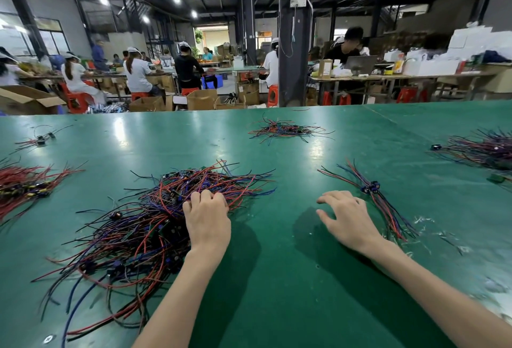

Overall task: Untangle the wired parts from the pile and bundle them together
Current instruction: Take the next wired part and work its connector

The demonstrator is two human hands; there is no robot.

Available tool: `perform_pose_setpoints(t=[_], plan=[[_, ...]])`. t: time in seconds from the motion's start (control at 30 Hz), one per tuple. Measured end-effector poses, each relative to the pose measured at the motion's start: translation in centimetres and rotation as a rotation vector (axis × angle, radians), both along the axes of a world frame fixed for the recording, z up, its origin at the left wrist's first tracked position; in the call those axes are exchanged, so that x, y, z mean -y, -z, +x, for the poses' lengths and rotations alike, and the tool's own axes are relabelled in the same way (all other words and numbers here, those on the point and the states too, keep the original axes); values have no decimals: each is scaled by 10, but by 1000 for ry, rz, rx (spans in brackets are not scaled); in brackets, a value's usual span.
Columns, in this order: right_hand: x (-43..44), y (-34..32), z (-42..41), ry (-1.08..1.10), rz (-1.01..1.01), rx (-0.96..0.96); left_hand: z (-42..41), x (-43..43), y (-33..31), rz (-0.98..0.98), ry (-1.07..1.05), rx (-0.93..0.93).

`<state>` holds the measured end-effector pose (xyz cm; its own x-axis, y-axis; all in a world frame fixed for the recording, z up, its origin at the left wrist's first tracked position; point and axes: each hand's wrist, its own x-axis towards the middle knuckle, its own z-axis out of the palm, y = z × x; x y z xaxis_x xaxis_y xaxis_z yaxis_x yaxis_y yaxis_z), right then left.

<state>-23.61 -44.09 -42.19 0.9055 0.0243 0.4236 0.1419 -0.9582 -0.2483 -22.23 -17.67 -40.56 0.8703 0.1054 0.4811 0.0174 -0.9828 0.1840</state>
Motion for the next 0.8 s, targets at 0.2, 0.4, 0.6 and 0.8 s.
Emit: perform_pose_setpoints(t=[0.2,0.4,0.6,0.8], plan=[[-5,-5,-4,-34,98,62,-6,7,-13,-338,237,348],[-20,-10,-9,-144,335,57,-12,22,-18,-662,519,411],[-43,-17,-21,-358,920,-344,-18,41,-19,-1422,627,-141],[-53,-20,-26,-395,1317,-475,-28,54,-13,-1419,741,-477]])
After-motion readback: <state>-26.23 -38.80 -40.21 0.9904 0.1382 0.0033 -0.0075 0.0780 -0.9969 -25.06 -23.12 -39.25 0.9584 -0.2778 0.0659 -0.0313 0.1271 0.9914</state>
